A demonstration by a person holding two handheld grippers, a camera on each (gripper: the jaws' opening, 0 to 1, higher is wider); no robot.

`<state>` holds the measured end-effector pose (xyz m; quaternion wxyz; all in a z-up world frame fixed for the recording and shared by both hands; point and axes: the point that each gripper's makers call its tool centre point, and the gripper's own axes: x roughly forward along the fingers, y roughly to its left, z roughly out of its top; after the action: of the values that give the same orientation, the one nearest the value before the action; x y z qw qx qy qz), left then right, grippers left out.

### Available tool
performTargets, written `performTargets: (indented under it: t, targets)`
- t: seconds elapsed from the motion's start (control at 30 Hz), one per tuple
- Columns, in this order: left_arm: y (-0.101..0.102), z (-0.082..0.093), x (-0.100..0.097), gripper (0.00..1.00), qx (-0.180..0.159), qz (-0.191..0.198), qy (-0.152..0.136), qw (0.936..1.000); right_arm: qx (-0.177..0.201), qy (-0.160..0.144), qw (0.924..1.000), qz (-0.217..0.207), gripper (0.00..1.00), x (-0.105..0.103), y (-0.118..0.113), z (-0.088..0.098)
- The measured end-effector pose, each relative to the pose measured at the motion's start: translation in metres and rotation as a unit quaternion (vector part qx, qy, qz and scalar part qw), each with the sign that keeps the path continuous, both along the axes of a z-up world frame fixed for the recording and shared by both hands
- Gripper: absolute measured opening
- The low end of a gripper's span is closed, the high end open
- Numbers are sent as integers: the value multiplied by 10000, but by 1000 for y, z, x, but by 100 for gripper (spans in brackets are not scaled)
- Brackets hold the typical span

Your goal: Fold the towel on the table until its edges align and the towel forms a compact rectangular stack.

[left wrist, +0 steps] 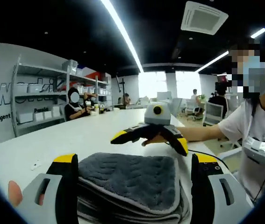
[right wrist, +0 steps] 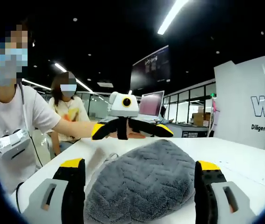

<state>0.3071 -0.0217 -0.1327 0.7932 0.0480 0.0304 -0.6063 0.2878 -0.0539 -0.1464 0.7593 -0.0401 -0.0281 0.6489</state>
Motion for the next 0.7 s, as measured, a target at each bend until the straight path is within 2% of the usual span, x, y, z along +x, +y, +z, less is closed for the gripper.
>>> performTargets:
  t: [0.17, 0.23, 0.4, 0.5, 0.7]
  targets:
    - [-11, -13, 11, 95, -1, -51, -136, 9999, 16, -34, 9998, -169, 98, 7, 1, -2]
    - [-10, -20, 17, 94, 44, -22, -61, 10000, 38, 11, 9998, -201, 97, 10, 2, -4]
    - [-3, -44, 27, 88, 204, 40, 147, 9997, -362, -13, 9991, -210, 94, 11, 5, -26]
    - [-3, -54, 28, 88, 236, 7, 215, 9995, -496, 46, 9986, -159, 94, 11, 7, -36]
    - [-4, -58, 30, 89, -93, -50, 359, 9993, -580, 82, 9983, -74, 94, 13, 5, -47]
